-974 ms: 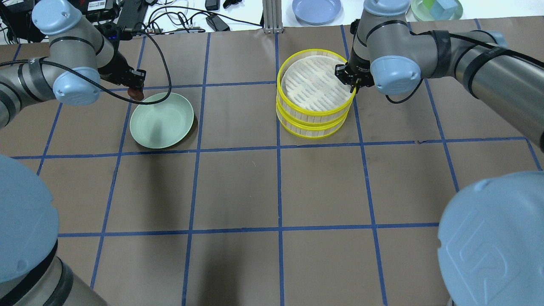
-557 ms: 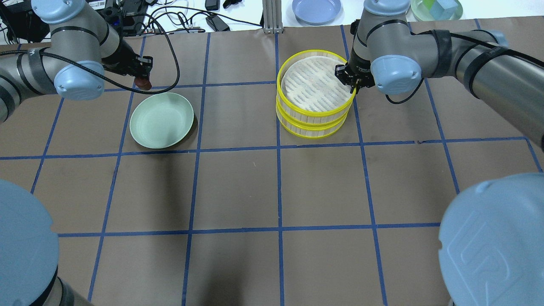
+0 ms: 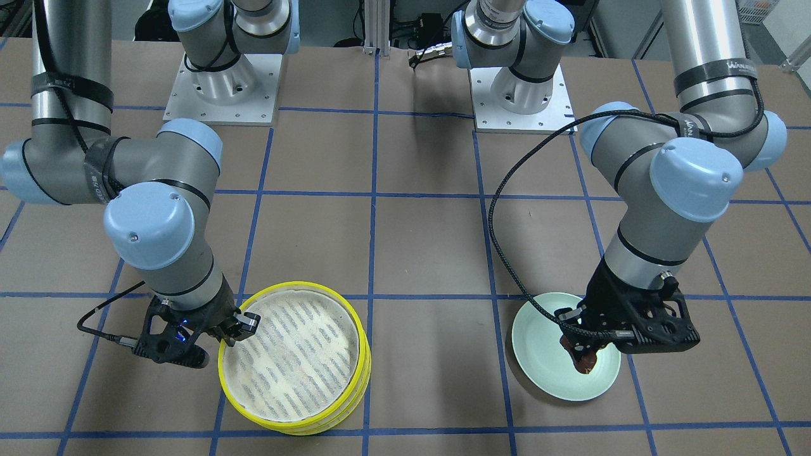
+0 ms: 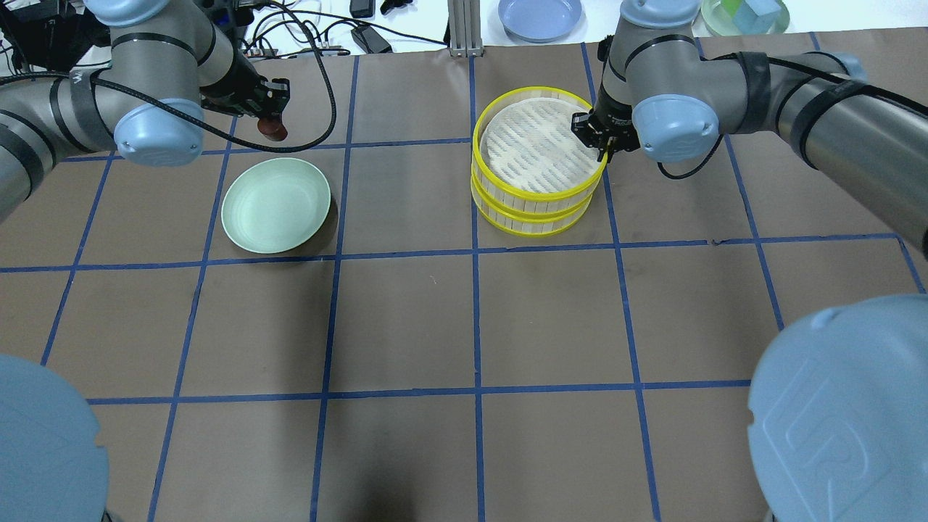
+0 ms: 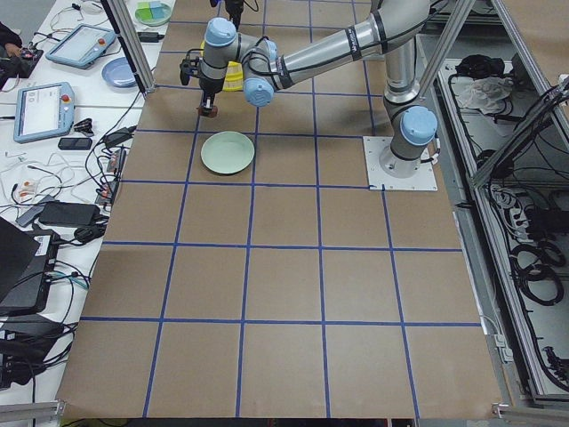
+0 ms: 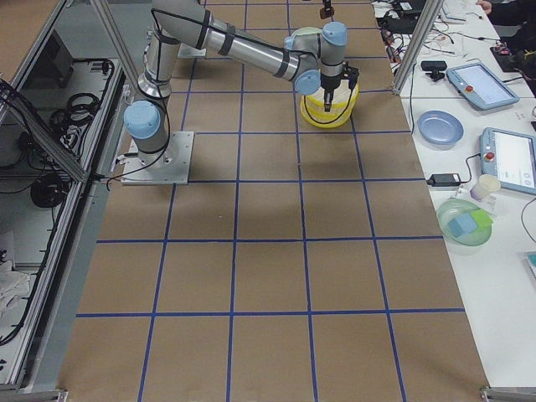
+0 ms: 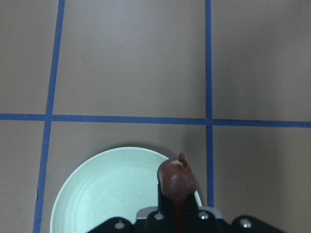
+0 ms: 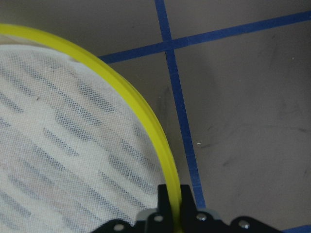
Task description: Stack buns with steamer
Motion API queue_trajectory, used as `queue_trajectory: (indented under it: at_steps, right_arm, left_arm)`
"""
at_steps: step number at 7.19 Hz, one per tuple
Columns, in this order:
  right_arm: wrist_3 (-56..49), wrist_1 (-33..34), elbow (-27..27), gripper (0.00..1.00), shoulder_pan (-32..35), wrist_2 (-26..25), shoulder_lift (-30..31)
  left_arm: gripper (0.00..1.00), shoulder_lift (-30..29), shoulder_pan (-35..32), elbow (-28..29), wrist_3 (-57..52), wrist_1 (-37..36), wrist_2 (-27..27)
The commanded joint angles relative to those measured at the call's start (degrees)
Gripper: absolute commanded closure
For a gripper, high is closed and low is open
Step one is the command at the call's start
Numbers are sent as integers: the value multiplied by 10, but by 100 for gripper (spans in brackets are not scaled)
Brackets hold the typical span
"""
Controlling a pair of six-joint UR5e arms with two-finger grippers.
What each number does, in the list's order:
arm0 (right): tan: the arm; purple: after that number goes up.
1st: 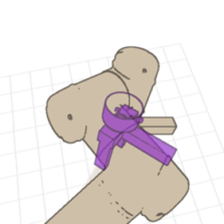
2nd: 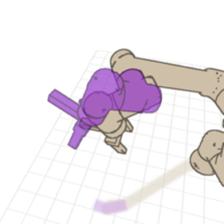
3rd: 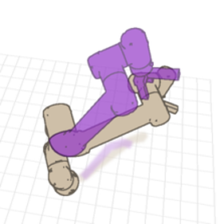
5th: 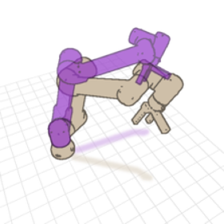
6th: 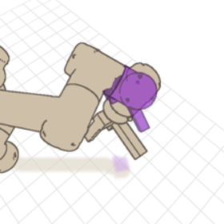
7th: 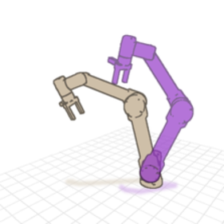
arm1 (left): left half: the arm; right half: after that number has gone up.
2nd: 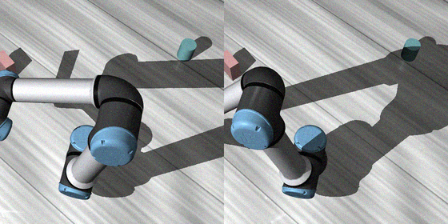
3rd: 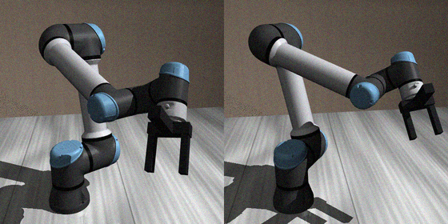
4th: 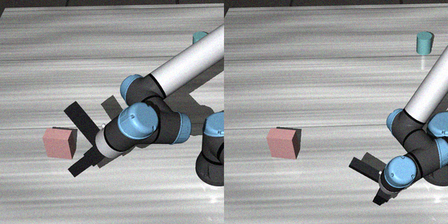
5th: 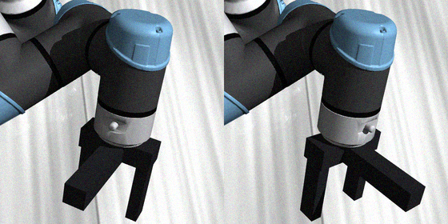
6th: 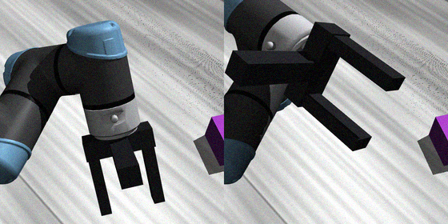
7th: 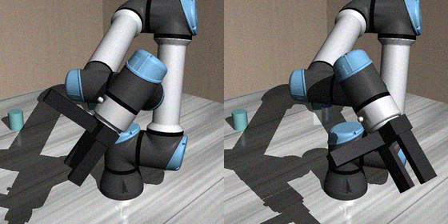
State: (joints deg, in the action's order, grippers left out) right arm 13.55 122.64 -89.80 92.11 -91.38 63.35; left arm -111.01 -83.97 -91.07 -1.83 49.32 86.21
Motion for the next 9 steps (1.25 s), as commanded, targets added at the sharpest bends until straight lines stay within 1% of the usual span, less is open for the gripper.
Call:
queue_trajectory:
  at_steps: [1,2,3,4,5,6,7,8,9]
  right_arm:
    - [-2,4,-7,30,0,0,-1]
    - [-3,5,-7,0,0,-1,1]
    - [-10,8,-5,0,0,-1,5]
    - [-11,1,1,0,0,-1,15]
    - [-21,-5,2,0,-1,0,48]
    - [-24,-55,4,0,0,1,82]
    - [-25,-118,4,0,0,0,128]
    - [-25,-182,4,0,2,-1,179]
    - [-26,-226,4,0,3,-1,213]
  left_arm:
    - [100,8,-7,0,45,0,-44]
    - [100,14,-11,2,58,-1,-52]
    - [100,16,-28,3,63,-1,-53]
    - [100,15,-57,4,126,-2,-63]
    - [100,15,-94,4,181,-3,-63]
    - [100,14,-122,4,216,-4,-62]
    - [100,3,-134,5,248,-55,-76]
    - [100,-3,-138,2,275,-84,-116]
    - [100,-10,-143,2,287,-94,-158]
